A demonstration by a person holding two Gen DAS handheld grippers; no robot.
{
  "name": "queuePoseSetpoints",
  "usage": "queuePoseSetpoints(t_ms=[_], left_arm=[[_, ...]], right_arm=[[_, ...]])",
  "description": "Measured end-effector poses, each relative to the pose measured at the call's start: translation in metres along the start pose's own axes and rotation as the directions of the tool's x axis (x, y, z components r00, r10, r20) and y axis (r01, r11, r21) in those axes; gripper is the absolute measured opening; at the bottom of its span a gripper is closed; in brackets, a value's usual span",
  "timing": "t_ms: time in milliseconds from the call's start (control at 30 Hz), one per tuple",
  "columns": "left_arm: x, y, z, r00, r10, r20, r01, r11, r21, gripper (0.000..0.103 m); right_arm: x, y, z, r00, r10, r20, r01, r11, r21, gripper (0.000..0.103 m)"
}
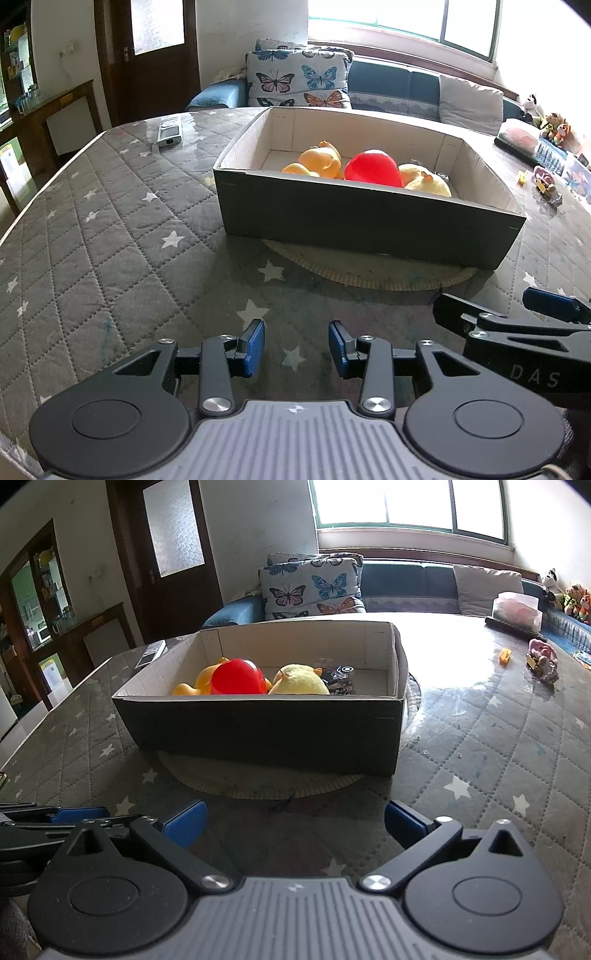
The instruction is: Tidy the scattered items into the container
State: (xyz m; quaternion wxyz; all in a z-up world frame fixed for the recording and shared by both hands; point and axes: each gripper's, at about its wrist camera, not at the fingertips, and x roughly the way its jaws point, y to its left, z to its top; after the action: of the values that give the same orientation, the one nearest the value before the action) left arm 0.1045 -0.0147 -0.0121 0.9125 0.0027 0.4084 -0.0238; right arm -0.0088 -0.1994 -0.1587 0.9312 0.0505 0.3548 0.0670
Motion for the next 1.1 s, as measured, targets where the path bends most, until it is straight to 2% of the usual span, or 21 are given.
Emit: queuePoseSetpoints(t_ms=[1100], left_arm=[[0.009, 0.0, 0.015, 1.0, 0.013, 0.016, -0.013, 1.0, 0.004, 0.04]], right_arm=[[0.01, 0.002, 0.007, 1.0, -0.018, -0.009, 0.018, 1.0, 0.001, 0.103]])
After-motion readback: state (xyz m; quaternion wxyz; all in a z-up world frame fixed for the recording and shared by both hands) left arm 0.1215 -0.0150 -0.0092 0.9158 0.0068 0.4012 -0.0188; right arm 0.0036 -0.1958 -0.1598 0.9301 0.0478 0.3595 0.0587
